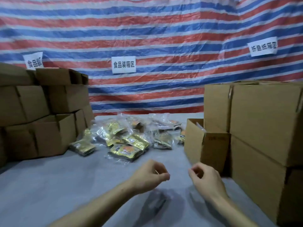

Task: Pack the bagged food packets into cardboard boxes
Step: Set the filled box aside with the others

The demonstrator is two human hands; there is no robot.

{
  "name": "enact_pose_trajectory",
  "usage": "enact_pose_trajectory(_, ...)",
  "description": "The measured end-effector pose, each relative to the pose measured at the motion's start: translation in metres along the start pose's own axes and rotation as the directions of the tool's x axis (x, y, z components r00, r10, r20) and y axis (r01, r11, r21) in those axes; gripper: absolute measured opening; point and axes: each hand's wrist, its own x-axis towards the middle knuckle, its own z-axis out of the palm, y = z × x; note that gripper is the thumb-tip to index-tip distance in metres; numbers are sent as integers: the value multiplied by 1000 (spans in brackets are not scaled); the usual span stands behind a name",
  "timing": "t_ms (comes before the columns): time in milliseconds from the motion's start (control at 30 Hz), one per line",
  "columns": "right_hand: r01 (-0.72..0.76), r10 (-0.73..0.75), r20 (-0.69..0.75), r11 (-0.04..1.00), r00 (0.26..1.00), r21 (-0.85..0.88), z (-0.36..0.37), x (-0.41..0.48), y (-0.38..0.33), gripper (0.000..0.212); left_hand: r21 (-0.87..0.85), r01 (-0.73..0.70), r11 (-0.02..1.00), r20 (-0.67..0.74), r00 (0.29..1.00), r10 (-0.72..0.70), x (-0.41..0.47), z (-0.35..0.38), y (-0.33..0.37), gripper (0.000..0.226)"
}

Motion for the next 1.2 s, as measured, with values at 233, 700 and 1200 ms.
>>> enact_pose_trajectory(233,-62,-118,282,829,952,556,114,13,-124,40,113,209,971,-163,968,-190,-63,-56,-73,24)
enact_pose_trajectory(700,-92,-199,319,702,927,706,177,7,-116,45,431,698,572,-725,645,-241,-65,-215,-206,52)
enact_pose_trajectory(1200,-1,-320,345,732,883,682,179,6,-113,48,375,766,523,-755,579,-308,5,-306,-228,79)
